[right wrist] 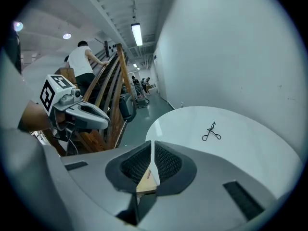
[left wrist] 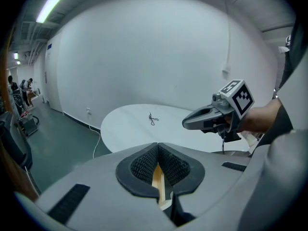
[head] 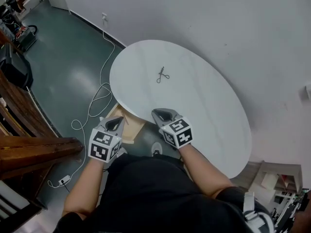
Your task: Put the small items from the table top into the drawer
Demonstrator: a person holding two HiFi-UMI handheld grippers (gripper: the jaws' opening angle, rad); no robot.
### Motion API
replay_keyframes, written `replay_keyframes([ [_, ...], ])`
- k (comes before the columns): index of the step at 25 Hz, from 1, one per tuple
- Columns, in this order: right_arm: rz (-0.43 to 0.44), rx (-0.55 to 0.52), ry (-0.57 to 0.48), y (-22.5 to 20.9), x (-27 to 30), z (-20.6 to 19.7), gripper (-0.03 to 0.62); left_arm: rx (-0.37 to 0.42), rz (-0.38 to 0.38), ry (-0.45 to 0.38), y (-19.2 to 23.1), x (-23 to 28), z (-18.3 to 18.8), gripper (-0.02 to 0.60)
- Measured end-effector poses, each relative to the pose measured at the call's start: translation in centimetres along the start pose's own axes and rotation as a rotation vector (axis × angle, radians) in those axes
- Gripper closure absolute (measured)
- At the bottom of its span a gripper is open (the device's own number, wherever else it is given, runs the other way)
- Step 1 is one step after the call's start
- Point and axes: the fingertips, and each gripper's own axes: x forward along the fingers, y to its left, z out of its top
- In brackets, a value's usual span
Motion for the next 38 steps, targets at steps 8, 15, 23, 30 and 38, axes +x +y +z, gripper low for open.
replay_keyframes([
  [8,-0.035,0.012,-0.003,-3.5,-1.5,-1.4,0.57,0.001,0.007,-0.002,-2.3,0.7,1.0,0.565],
  [15,-0.096,-0.072,0.024,-9.3,0.4,-1.2,0.569,-0.025,0.058,-0.003,-3.2,0.2,0.9,0.566],
  [23,-0.136,-0.016,0.066,-17.1,6.9,-0.7,0.561,-0.107,0.168,-0.013,-3.1,-1.5,-0.1,0.565],
  [30,-0.168,-0.014,0.157,-21.9,11.9,-1.0,0.492,-0.182,0.282,-0.02,-2.2,-3.5,-1.3,0.565],
  [38,-0.172,-0.031,0.218,-24.1,15.4,-0.5,0.408,-0.26,0.369,-0.015,-1.8,-5.3,-3.2,0.566],
])
